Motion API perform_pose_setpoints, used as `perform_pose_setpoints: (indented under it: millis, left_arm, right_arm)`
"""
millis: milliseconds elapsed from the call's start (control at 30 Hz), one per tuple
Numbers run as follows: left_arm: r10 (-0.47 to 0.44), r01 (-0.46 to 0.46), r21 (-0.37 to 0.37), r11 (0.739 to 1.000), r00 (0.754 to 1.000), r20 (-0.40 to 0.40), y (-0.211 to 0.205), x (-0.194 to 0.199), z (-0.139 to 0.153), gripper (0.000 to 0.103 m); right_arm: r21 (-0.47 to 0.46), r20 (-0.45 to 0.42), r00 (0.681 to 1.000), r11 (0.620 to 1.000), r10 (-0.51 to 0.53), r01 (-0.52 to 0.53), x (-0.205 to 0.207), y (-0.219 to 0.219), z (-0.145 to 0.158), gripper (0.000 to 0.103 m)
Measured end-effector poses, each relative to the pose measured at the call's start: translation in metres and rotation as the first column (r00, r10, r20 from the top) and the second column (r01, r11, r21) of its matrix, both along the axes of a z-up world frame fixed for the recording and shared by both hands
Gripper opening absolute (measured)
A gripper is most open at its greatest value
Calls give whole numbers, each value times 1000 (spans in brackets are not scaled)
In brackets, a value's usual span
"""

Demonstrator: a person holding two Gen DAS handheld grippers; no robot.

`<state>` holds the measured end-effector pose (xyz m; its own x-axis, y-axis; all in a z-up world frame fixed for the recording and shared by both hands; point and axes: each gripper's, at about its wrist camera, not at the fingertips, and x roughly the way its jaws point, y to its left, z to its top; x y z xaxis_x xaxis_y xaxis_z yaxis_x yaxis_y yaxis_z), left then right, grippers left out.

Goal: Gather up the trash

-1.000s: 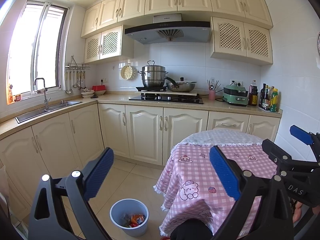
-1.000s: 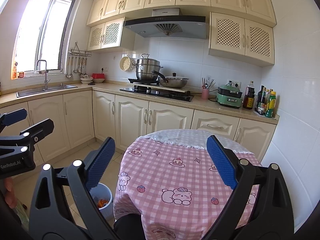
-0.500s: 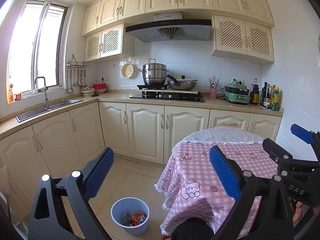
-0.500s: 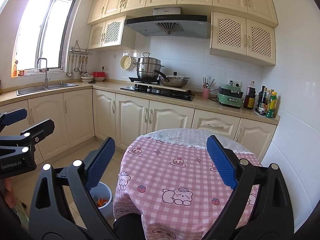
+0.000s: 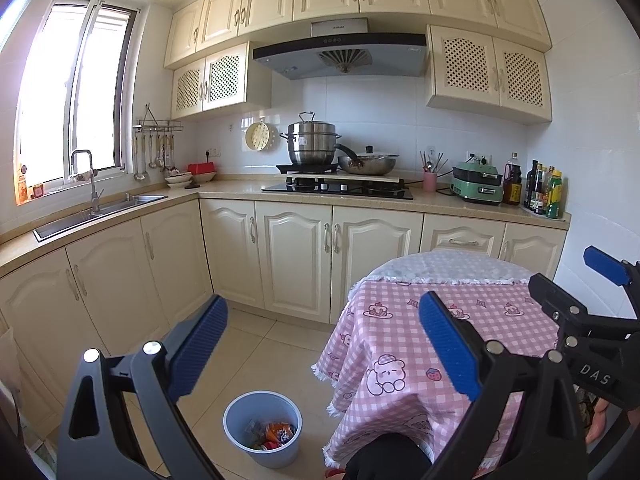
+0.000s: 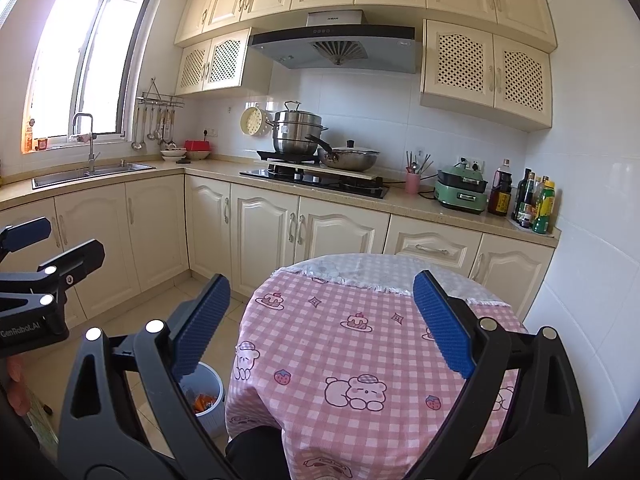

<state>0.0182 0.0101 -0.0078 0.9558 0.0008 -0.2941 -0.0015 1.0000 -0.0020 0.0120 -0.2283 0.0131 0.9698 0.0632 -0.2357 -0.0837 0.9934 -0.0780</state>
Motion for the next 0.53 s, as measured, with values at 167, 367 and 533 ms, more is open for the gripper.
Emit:
perform_pose_setpoints:
  millis: [167,367,533]
  left_arm:
    - [7,-7,4,1000,1000,-14,1,9,-5,94]
    - [17,-16,12,1000,998,-63,2,29,-20,95]
    - [31,-28,22,999,992,-119,8,54,-40,95]
  right_arm:
    - [-2,-14,1000,1000,2,-2,12,-8,-10,91]
    - [2,-52,999,1000,-14,14,34,-23,-24,91]
    - [-20,-98,995,999,-29,28,62,-36,-40,91]
